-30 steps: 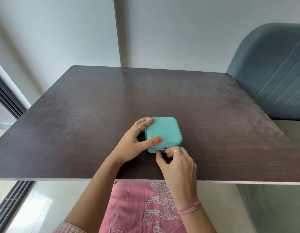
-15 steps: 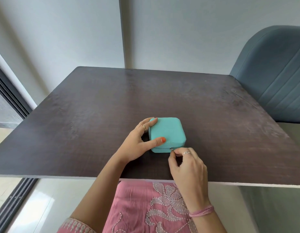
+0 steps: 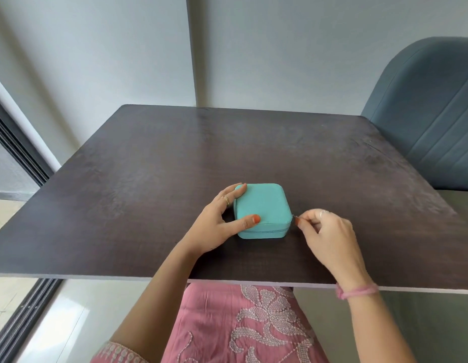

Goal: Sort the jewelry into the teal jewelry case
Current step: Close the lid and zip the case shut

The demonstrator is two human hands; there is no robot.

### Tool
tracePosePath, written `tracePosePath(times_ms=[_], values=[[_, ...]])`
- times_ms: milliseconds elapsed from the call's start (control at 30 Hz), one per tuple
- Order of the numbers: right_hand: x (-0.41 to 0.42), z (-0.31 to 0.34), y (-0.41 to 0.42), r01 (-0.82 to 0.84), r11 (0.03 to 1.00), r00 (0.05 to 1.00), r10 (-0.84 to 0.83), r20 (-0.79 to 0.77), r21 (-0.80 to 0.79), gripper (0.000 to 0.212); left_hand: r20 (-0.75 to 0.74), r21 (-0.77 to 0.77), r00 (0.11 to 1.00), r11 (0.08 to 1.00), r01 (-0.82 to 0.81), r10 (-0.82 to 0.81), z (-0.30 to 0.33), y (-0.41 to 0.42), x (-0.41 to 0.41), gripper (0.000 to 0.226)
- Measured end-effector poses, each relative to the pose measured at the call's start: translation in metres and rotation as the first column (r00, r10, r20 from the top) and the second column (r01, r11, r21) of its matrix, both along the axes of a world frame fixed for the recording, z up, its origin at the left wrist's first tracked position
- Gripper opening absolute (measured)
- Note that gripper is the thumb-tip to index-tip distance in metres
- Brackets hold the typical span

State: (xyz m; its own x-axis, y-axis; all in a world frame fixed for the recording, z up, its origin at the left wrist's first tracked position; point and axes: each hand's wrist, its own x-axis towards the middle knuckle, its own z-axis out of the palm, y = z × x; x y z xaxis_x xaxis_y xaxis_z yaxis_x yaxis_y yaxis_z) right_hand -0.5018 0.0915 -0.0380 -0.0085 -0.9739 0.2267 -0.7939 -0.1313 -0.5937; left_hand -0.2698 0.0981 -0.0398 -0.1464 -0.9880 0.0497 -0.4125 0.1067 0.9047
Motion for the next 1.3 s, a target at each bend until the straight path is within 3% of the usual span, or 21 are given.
tracePosePath(times_ms=[433, 700, 833, 900, 1000, 1067, 1133, 1200, 1300], values=[[0.009, 0.041, -0.108, -0.433, 0.861, 0.886, 0.461, -0.049, 0.268, 0.013, 0.006, 0.016, 1.0, 1.0, 0.0, 0.0, 0.003, 0.0, 0.0, 0.078], [0.033, 0.067, -0.14, -0.537, 0.727, 0.712, 0.662, -0.232, 0.427, 0.012, -0.012, 0.029, 1.0, 1.0, -0.004, 0.004, 0.004, -0.002, 0.001, 0.077], [0.031, 0.069, -0.134, -0.506, 0.769, 0.748, 0.616, -0.245, 0.39, 0.008, -0.011, 0.023, 1.0, 1.0, 0.002, -0.002, 0.005, 0.0, 0.0, 0.078], [0.024, 0.059, -0.123, -0.476, 0.824, 0.838, 0.531, -0.124, 0.309, 0.012, 0.001, 0.001, 1.0, 1.0, -0.001, 0.001, 0.003, 0.0, 0.0, 0.077], [0.014, 0.038, -0.094, -0.36, 0.907, 0.922, 0.31, 0.234, 0.219, 0.029, -0.022, -0.046, 0.998, 0.997, -0.055, 0.054, 0.0, 0.001, -0.004, 0.075], [0.014, 0.019, -0.068, -0.274, 0.936, 0.85, 0.128, 0.511, 0.221, 0.029, -0.23, 0.014, 0.954, 0.98, -0.196, 0.194, 0.003, 0.008, -0.011, 0.067], [0.018, 0.002, -0.038, -0.218, 0.951, 0.732, 0.011, 0.681, 0.219, 0.027, -0.394, 0.153, 0.851, 0.938, -0.312, 0.348, 0.004, 0.02, -0.022, 0.059], [0.025, -0.008, -0.011, -0.209, 0.959, 0.641, -0.015, 0.768, 0.194, 0.029, -0.437, 0.246, 0.794, 0.905, -0.346, 0.422, 0.003, 0.032, -0.034, 0.055], [0.036, -0.01, 0.007, -0.238, 0.954, 0.504, -0.039, 0.863, 0.182, 0.032, -0.445, 0.276, 0.782, 0.898, -0.344, 0.436, 0.002, 0.04, -0.047, 0.048]])
